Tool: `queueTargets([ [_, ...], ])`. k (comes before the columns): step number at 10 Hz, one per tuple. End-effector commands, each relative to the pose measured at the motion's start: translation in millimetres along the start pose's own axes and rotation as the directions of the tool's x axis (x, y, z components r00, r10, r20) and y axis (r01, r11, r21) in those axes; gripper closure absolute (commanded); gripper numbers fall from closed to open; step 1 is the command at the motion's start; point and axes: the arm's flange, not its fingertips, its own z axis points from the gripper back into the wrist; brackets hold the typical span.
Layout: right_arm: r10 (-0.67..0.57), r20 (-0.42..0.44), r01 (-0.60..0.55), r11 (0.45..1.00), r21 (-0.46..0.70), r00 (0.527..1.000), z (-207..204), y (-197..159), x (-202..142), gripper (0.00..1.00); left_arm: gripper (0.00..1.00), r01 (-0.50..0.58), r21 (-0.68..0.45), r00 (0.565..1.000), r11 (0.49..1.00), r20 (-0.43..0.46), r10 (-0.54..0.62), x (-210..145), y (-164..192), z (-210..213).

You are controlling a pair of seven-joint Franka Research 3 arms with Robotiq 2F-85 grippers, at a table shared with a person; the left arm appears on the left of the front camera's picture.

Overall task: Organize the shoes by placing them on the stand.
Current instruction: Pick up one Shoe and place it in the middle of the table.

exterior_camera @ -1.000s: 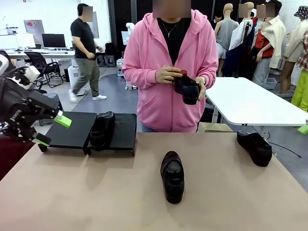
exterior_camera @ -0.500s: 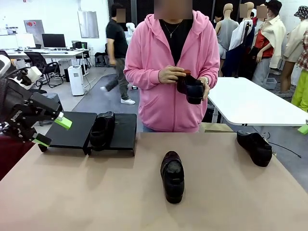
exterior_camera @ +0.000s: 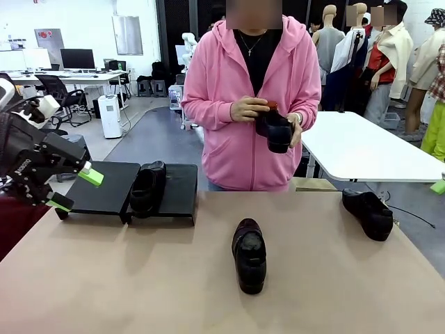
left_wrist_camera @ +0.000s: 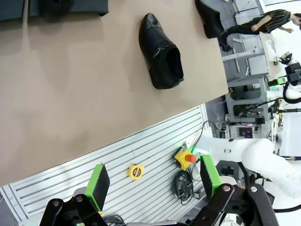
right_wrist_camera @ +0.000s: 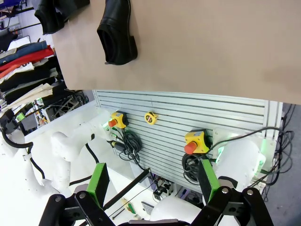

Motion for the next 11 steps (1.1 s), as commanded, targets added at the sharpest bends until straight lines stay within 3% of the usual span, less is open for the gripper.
queueTargets([
  [1,-0.036,0.052,0.042,0.993,-0.114,0.998,-9,21,10,0.00,0.00,0.021,-0.009,1.000,1.000,-0.006,-0.022,1,3,3],
  [2,-0.065,0.064,0.082,0.939,-0.334,0.996,-24,59,67,0.00,0.00,0.021,-0.009,1.000,1.000,-0.006,-0.022,1,3,3],
  [4,-0.166,0.231,0.265,0.818,-0.511,0.959,-32,85,161,0.00,0.00,0.021,-0.009,1.000,1.000,-0.006,-0.022,1,3,3],
  [6,-0.156,0.337,0.338,0.732,-0.592,0.928,-52,100,204,0.00,0.00,0.021,-0.009,1.000,1.000,-0.006,-0.022,1,3,3],
  [7,-0.181,0.369,0.385,0.690,-0.613,0.912,-57,103,205,0.00,0.00,0.021,-0.009,1.000,1.000,-0.006,-0.022,1,3,3],
  [8,-0.085,0.309,0.246,0.811,-0.532,0.947,-62,98,195,0.00,0.00,0.021,-0.009,1.000,1.000,-0.006,-0.022,1,3,3],
  [9,-0.085,0.309,0.246,0.811,-0.532,0.947,-62,98,195,0.00,0.00,0.021,-0.009,1.000,1.000,-0.006,-0.022,1,3,3],
  [10,-0.116,0.355,0.317,0.749,-0.581,0.928,-67,94,218,0.00,0.00,0.021,-0.009,1.000,1.000,-0.006,-0.022,1,3,3],
  [11,-0.056,0.194,0.177,0.702,-0.690,0.979,-76,97,230,0.00,0.00,0.021,-0.009,1.000,1.000,-0.006,-0.022,1,3,3],
])
